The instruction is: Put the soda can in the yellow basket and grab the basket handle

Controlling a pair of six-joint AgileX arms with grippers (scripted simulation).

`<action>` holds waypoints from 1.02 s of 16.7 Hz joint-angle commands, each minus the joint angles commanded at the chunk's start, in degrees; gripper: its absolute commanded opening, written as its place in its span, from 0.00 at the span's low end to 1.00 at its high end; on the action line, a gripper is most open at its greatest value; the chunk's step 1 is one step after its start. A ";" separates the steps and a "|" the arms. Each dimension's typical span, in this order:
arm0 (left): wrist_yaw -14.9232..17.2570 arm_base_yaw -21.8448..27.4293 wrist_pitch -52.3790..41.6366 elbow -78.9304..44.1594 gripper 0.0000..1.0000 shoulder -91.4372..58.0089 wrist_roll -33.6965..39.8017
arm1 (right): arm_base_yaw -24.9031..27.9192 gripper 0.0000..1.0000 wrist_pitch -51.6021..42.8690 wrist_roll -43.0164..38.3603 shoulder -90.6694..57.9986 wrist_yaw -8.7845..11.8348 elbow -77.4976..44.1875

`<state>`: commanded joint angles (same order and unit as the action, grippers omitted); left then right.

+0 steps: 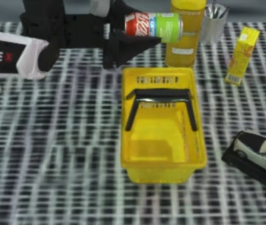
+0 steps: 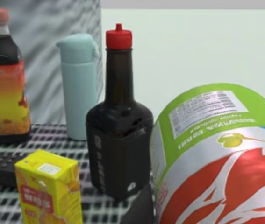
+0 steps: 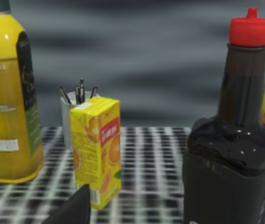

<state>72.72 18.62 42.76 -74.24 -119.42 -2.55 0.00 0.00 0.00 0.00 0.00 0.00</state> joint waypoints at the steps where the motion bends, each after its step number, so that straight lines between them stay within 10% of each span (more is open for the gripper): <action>1: 0.00 0.00 0.00 0.00 0.00 0.00 0.00 | 0.00 1.00 0.00 0.00 0.00 0.00 0.00; 17: 0.09 -1.48 18.57 3.87 0.00 -14.53 0.31 | 0.00 1.00 0.00 0.00 0.00 0.00 0.00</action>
<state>72.81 17.14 61.33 -70.37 -133.94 -2.24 0.00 0.00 0.00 0.00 0.00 0.00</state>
